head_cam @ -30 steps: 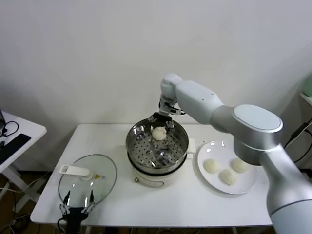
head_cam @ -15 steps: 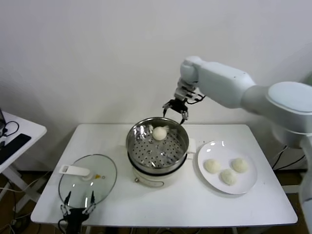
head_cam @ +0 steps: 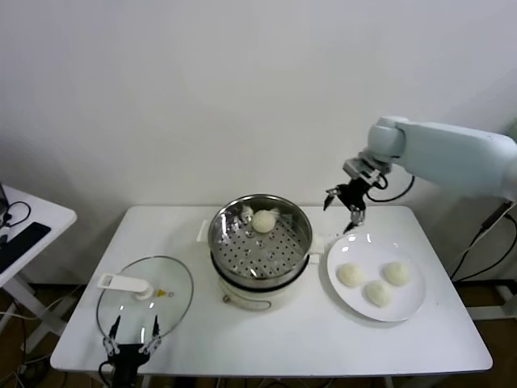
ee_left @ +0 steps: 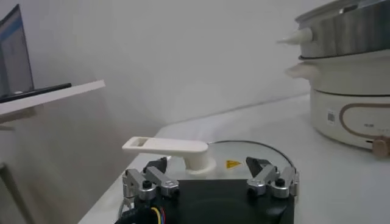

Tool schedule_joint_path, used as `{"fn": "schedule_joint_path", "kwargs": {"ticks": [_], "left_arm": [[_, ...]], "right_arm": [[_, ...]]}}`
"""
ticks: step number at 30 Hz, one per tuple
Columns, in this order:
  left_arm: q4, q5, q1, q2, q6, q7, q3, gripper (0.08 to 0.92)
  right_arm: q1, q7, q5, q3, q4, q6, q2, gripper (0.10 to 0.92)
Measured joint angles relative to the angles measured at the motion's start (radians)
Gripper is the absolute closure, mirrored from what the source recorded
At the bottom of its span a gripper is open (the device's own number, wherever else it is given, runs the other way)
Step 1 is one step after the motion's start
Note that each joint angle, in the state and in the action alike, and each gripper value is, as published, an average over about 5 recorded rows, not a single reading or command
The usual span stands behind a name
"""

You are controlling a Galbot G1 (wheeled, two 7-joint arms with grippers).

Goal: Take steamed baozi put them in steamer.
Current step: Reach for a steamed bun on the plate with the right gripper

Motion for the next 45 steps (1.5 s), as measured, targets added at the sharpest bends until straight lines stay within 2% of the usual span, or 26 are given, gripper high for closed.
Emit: {"fn": "schedule_joint_path", "kwargs": {"ticks": [7, 15, 30, 45], "left_arm": [[-0.003, -0.001, -0.001, 0.000, 0.000, -0.001, -0.005, 0.177], [-0.001, -0.001, 0.000, -0.004, 0.000, -0.001, -0.007, 0.177], [0.004, -0.001, 0.002, -0.005, -0.005, -0.002, -0.020, 0.177], [0.009, -0.002, -0.003, -0.004, -0.005, -0.002, -0.027, 0.177]], "right_arm": [[-0.069, 0.044, -0.015, 0.006, 0.044, -0.086, -0.095, 0.203], [-0.183, 0.080, -0.057, 0.068, 0.053, -0.142, -0.131, 0.203], [-0.335, 0.148, -0.161, 0.164, -0.010, -0.213, -0.094, 0.203], [-0.381, 0.172, -0.190, 0.196, -0.058, -0.253, -0.042, 0.204]]}}
